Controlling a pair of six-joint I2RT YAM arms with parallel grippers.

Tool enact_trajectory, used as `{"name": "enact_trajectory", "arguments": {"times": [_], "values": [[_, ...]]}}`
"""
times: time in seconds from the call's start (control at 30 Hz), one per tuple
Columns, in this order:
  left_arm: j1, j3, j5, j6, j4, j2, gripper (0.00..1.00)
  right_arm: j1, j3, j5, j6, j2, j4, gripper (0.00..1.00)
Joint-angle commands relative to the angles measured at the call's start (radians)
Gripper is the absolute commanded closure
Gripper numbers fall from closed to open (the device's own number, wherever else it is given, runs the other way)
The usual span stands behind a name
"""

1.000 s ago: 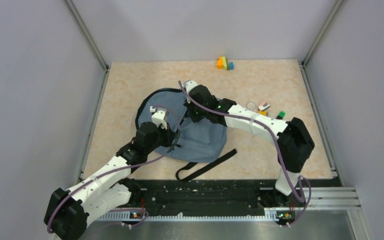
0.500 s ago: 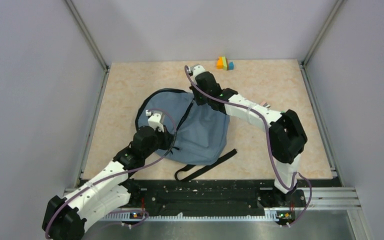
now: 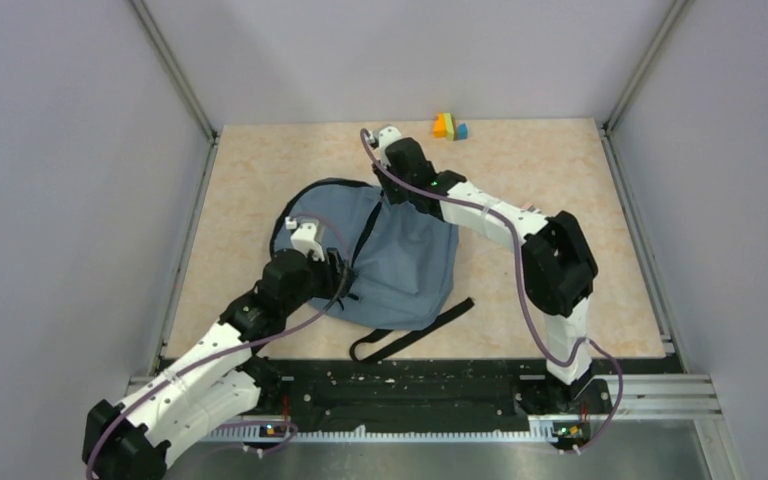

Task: Pack the student bag
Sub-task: Unzip the student bag at the center of the board.

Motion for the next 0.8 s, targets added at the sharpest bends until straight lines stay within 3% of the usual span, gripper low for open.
{"name": "enact_trajectory", "arguments": {"times": [0.0,0.1,0.2,0.5,0.77], "values": [[-0.011,0.147,0.009,-0.047,-0.094,-0.018,0.34,-0.045,0.029,-0.005,0.012,-0.093,-0.007,0.59],[-0.01,0.252,-0.033,-0.061,-0.131,0.037,0.23,-0.045,-0.011,-0.04,0.038,-0.164,-0.04,0.39],[-0.008,0.339,-0.069,-0.059,-0.171,0.146,0.2,-0.045,-0.058,-0.043,0.098,-0.23,-0.086,0.33],[-0.005,0.463,-0.113,0.009,-0.139,0.438,0.19,-0.039,-0.308,-0.086,0.252,-0.424,-0.072,0.3],[-0.006,0.494,-0.21,0.043,-0.149,0.516,0.25,0.018,-0.375,-0.096,0.278,-0.481,-0.077,0.3]]}}
